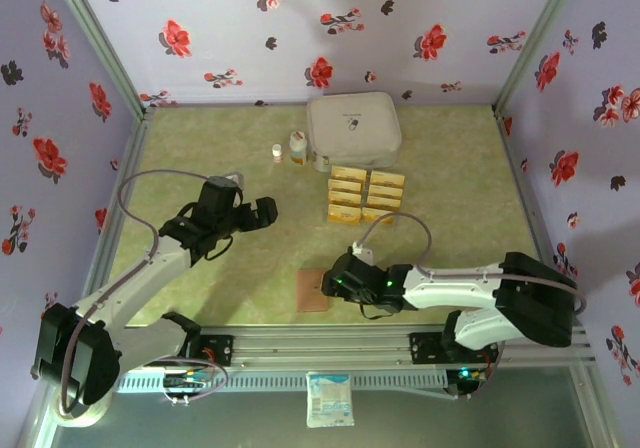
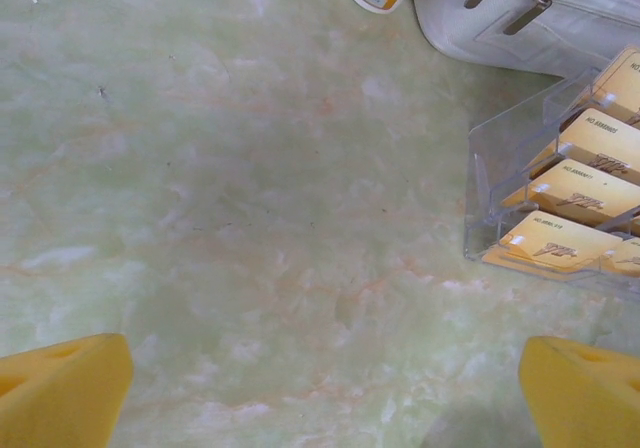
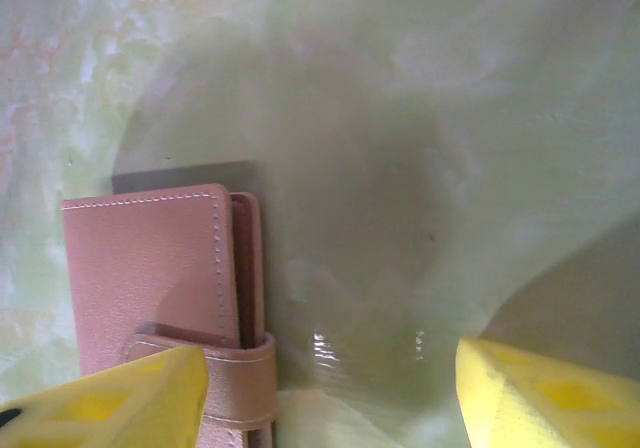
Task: Put the credit cards into the card holder
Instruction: Pick up the card holder from the bottom-center of the table.
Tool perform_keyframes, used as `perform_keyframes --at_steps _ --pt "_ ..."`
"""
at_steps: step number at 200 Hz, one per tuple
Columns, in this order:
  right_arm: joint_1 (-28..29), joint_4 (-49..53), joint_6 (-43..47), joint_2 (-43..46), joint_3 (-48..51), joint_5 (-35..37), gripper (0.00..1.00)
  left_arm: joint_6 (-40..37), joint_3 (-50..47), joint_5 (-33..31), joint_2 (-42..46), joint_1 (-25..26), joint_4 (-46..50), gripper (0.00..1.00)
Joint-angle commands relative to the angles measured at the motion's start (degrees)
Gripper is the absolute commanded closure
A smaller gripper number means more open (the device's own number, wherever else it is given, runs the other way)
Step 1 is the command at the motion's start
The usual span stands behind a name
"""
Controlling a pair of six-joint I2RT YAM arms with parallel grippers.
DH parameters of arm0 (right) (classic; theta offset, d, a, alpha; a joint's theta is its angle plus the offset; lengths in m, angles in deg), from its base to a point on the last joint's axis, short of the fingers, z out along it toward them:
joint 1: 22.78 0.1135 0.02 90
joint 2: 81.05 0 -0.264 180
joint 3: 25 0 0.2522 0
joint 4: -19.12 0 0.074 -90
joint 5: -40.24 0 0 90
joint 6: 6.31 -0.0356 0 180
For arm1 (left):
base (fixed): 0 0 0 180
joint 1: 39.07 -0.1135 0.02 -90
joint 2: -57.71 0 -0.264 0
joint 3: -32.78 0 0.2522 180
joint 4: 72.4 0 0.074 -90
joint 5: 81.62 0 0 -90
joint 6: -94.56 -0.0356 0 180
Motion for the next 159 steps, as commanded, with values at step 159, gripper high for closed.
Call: perform_keyframes --at_steps 159 --pt "8.66 -2.84 -9.47 0.59 1.03 2.46 0.44 -0.11 -3.04 0.36 0.51 -0.54 0.24 0.0"
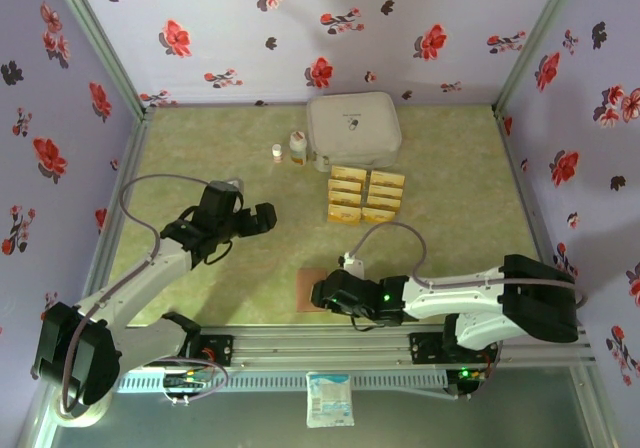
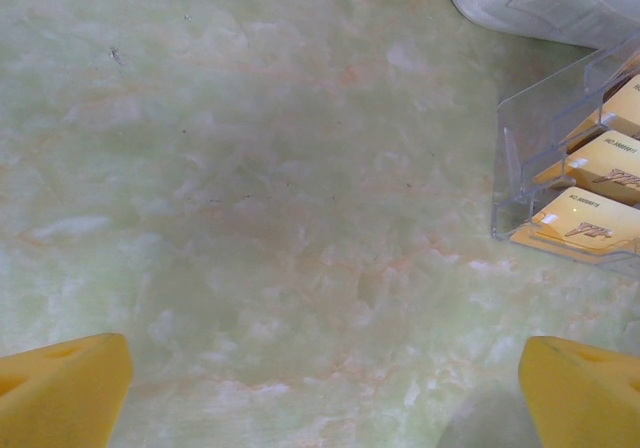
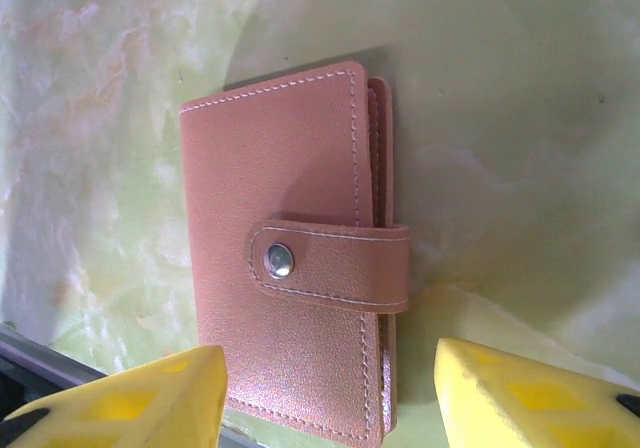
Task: Put the credit cards into the card holder
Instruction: Pick up the card holder from the bottom-center of the table.
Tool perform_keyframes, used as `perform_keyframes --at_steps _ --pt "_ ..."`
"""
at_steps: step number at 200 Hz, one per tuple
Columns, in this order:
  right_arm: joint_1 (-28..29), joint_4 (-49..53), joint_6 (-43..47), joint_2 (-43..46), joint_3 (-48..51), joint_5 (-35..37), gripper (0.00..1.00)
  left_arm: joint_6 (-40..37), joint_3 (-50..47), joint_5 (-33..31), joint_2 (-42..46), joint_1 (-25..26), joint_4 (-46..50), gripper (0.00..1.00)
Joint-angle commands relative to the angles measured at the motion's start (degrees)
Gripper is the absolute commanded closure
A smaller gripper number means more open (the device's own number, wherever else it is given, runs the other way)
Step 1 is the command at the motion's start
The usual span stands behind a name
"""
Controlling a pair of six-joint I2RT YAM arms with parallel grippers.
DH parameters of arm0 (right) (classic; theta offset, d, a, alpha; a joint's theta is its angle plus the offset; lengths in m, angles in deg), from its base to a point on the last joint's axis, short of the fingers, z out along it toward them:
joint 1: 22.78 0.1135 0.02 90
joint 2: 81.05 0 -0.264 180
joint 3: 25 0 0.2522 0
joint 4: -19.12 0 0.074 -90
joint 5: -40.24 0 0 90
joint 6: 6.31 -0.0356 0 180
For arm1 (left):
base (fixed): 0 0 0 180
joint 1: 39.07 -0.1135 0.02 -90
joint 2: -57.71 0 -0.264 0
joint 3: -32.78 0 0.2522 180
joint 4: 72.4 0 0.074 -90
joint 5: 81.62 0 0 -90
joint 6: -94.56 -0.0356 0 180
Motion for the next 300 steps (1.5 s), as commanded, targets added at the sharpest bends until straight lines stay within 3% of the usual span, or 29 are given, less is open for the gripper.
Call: perform_keyframes --at_steps 1,57,103,242,274,300 --pt "0.57 0.06 -1.93 -1.06 1.04 0.38 0.44 -0.1 -0.81 0.32 0.48 -0.53 0.07 0.0" --pt "0.83 -5.09 -2.11 -5.56 1.08 -1.8 0.48 -0.23 -0.85 0.58 -0.43 -0.52 -0.27 0.0" --pt "0.83 -7.26 -2.49 -6.88 1.21 -2.06 0.56 -0.33 -0.97 0.61 -1.4 -0.53 -0.54 0.0" --pt "0.93 -8.9 -1.65 -5.61 2.05 -4.4 0.6 0.32 -1.32 1.47 -3.01 -0.55 -1.35 0.0" --pt "0.85 -12.35 -2.2 -8.02 2.22 -4.96 0.68 0.59 -1.33 1.74 -3.51 -0.45 -1.59 0.0" --pt "0.81 -14.19 -2.65 -8.74 2.42 -4.7 0.88 0.51 -1.36 1.83 -3.66 -0.31 -1.57 0.0"
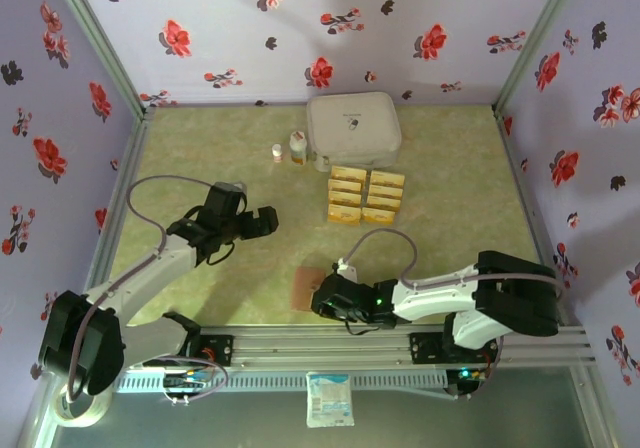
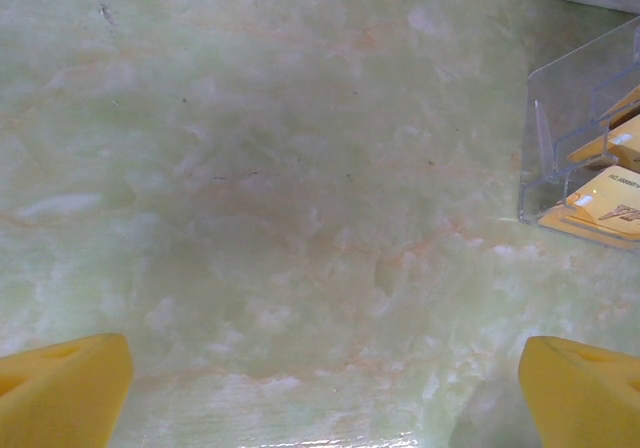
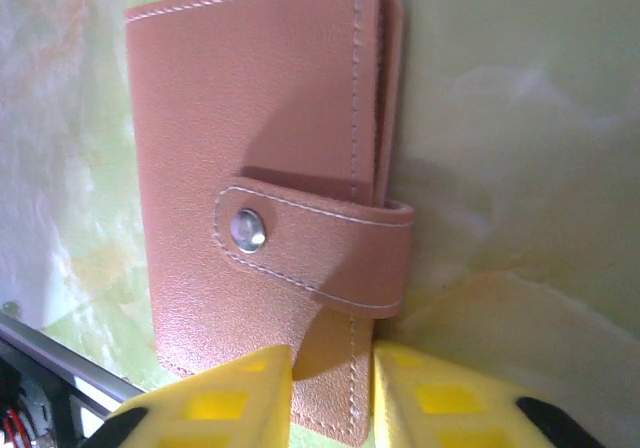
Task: Put the credit cards into the card holder
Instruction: Pick up the card holder from the bottom-center of the table.
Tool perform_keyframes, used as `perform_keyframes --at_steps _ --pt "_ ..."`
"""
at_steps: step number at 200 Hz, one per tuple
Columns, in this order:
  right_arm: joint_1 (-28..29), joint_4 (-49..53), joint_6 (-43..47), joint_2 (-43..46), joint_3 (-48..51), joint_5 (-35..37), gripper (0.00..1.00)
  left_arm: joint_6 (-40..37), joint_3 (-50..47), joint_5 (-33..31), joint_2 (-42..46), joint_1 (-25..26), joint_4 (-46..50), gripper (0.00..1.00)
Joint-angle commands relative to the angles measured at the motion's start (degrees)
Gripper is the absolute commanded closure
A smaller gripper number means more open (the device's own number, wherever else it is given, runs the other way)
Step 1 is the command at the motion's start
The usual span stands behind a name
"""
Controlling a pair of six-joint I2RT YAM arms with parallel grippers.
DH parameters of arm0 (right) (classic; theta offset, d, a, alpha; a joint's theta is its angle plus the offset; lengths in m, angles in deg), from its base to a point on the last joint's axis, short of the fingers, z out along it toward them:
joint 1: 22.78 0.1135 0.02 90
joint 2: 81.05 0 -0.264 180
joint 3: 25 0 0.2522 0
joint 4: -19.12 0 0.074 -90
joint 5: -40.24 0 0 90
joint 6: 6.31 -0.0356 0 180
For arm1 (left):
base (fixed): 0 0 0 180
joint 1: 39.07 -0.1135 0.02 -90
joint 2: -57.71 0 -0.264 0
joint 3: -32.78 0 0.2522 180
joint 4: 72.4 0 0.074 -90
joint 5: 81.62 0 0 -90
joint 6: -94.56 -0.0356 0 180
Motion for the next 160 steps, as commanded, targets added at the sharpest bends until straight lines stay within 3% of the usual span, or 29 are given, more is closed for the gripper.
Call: perform_keyframes --at_steps 1,17,117,160 --pt "0.36 -3.92 -0.75 -1.62 0.75 -0.4 0.89 0.49 -0.68 0.75 -0.45 -0.3 -0.73 0.0" --pt "0.13 -3.89 -0.76 -1.46 0.56 -0.26 1.0 0.4 -0.68 0.79 -0.49 -0.34 -0.71 0.0" --pt "-6.92 3.89 7.87 6.97 -4.25 1.33 1.0 -1.11 0.76 1.07 -1.56 -0.51 -1.04 0.0" --pt "-9.1 5.5 11.61 7.48 -7.9 -0.14 1.0 -0.45 1.44 6.02 -2.14 -4.05 -2.69 0.0"
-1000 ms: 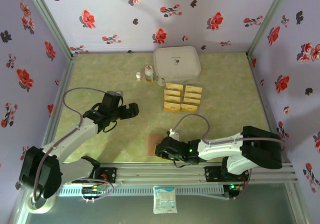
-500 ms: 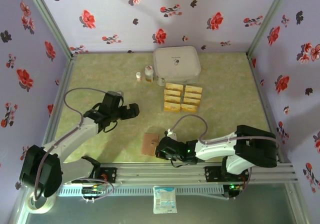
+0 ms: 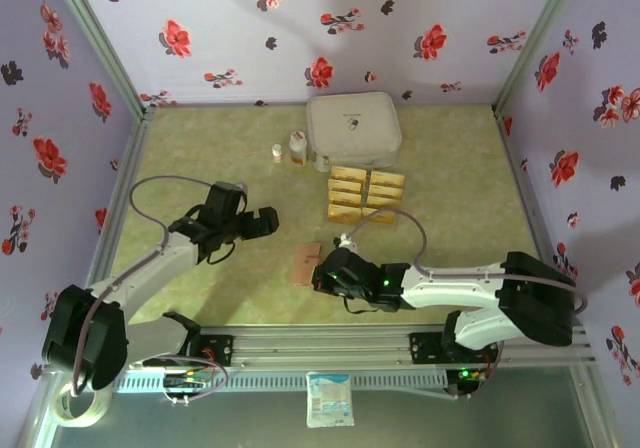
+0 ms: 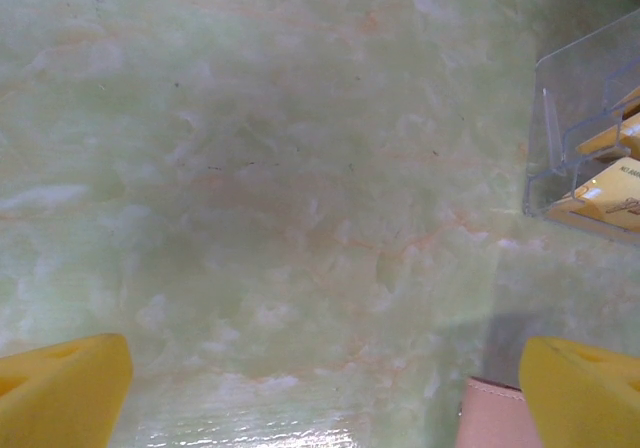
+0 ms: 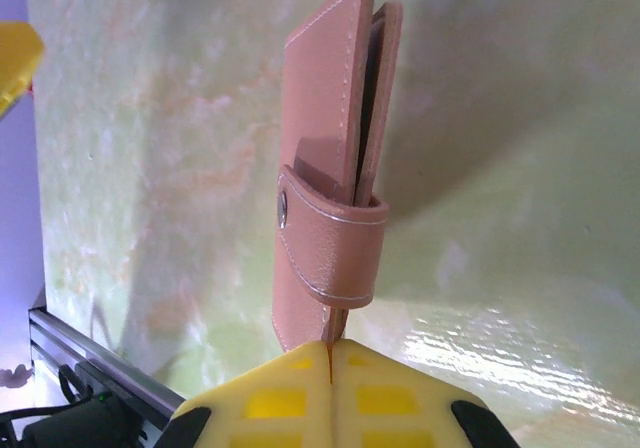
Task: Put the credit cards into the card holder
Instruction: Pick up the card holder from the bottom-center of the table, then pass the card holder.
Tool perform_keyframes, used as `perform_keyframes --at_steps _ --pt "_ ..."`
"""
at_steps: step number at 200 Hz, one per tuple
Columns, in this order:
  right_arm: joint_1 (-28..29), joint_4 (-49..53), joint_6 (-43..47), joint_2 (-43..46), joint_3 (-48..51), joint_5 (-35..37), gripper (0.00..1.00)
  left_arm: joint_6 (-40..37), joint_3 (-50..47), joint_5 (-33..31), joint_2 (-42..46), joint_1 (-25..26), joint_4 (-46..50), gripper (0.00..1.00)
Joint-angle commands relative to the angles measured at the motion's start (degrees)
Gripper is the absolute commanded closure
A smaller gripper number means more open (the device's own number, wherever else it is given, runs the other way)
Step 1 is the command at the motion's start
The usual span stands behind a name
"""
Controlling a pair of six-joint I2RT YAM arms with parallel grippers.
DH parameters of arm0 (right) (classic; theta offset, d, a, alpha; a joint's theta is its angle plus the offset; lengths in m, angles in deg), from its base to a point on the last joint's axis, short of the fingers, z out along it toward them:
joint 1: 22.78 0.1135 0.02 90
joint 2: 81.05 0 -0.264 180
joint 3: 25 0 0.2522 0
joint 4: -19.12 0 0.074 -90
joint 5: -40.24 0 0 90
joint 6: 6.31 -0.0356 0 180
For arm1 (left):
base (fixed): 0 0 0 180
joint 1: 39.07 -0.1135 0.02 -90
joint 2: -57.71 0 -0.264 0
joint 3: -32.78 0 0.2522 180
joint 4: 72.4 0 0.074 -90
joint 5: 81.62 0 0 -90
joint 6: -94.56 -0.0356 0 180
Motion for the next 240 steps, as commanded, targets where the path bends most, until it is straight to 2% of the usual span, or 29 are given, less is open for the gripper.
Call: perform_keyframes --at_steps 1,32,77,111,189,210,240 --pt "-0.87 2.39 4.14 1.02 -3.06 0.08 1.0 -0.36 1.46 3.71 -0.34 -2.58 -1.88 0.0" --pt "-1.49 3.14 6.17 0.83 -5.88 -0.52 1.0 1.21 2.29 7.91 -0.26 -5.4 -3.46 0.0" --pt "-3.51 4.03 8.97 0.94 -9.1 -2.05 1.0 6.55 1.87 18.85 -0.42 -10.91 -9.49 0.0" --pt "-5.35 4.14 10.57 1.11 -10.78 -3.88 1.0 10.01 0.8 24.35 -0.34 -13.33 -13.9 0.0" --pt "-12.3 -4.35 9.72 1.83 -12.35 -11.9 1.0 16.91 -1.84 35.77 -4.91 -13.77 -26.64 0.0" --pt "-13.16 -6.12 9.23 0.86 -13.71 -13.42 1.0 19.45 -2.17 37.96 -7.03 -13.76 -30.85 0.04" --pt "-13.86 -10.11 7.93 -1.33 -14.8 -15.34 1.0 24.33 -2.76 40.75 -9.37 -13.73 -37.98 0.13"
